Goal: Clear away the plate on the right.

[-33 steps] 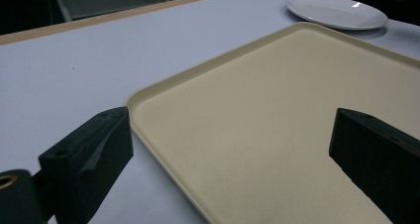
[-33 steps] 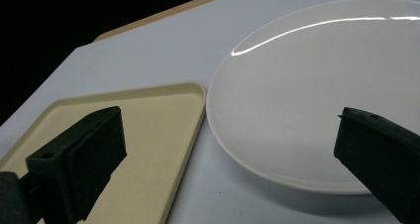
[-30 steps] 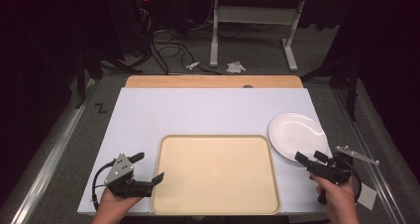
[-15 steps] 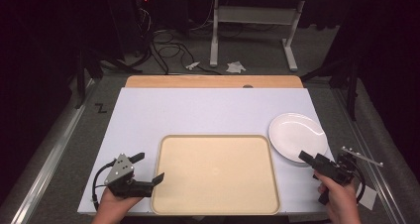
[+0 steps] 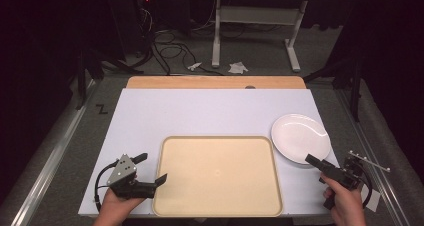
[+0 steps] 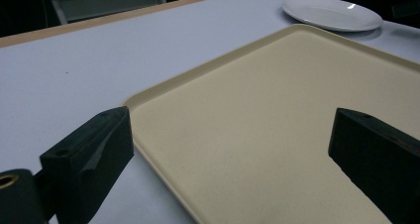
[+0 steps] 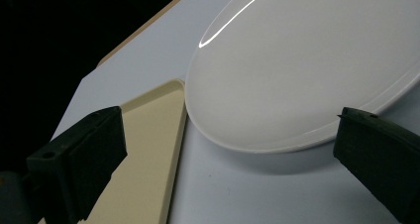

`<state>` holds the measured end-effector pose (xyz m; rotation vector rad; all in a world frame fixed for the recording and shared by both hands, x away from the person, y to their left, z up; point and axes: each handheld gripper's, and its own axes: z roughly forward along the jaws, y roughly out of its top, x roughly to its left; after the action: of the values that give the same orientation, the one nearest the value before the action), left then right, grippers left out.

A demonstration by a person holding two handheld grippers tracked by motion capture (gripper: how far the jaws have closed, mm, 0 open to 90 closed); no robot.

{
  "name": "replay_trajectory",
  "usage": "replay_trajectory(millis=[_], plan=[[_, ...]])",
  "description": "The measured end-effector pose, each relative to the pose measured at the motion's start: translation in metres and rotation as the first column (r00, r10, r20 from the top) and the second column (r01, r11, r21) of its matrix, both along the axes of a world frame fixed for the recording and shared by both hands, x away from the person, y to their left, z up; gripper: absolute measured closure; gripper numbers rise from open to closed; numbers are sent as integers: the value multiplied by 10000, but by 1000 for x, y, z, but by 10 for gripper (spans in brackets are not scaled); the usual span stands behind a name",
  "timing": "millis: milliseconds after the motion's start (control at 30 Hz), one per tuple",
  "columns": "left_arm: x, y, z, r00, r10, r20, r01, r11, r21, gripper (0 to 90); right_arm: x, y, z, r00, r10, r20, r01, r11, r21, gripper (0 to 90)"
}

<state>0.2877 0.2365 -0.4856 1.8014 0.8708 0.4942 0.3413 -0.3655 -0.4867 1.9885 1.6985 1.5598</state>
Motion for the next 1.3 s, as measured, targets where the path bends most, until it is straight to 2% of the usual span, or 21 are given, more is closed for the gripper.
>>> replay_trajectory(millis=[200, 533, 767, 900, 1133, 1300], plan=[[1, -2, 0, 10000, -51, 33, 51, 10000, 2, 43, -2, -5, -4, 9996, -107, -265, 120, 9986, 513, 13], [1, -3, 0, 10000, -86, 10, 86, 10000, -11, 43, -1, -10, -11, 9968, -240, -766, 321, 9938, 1066, 37], [1, -2, -1, 9999, -108, -38, 108, 9999, 8, 43, 1, -11, -15, 9945, -289, -1010, 414, 9913, 1247, 39], [0, -2, -2, 10000, -76, -52, 76, 10000, 41, 43, 4, -11, -17, 9912, -419, -1252, 573, 9908, 1223, 42], [-3, 3, -2, 9999, 94, -92, -94, 10000, 13, 43, 11, -11, -20, 9888, -539, -1392, 711, 9900, 1216, 55], [-5, 5, -3, 9998, 166, -123, -165, 9999, 18, 44, 14, -12, -21, 9863, -680, -1503, 902, 9851, 1465, 72]])
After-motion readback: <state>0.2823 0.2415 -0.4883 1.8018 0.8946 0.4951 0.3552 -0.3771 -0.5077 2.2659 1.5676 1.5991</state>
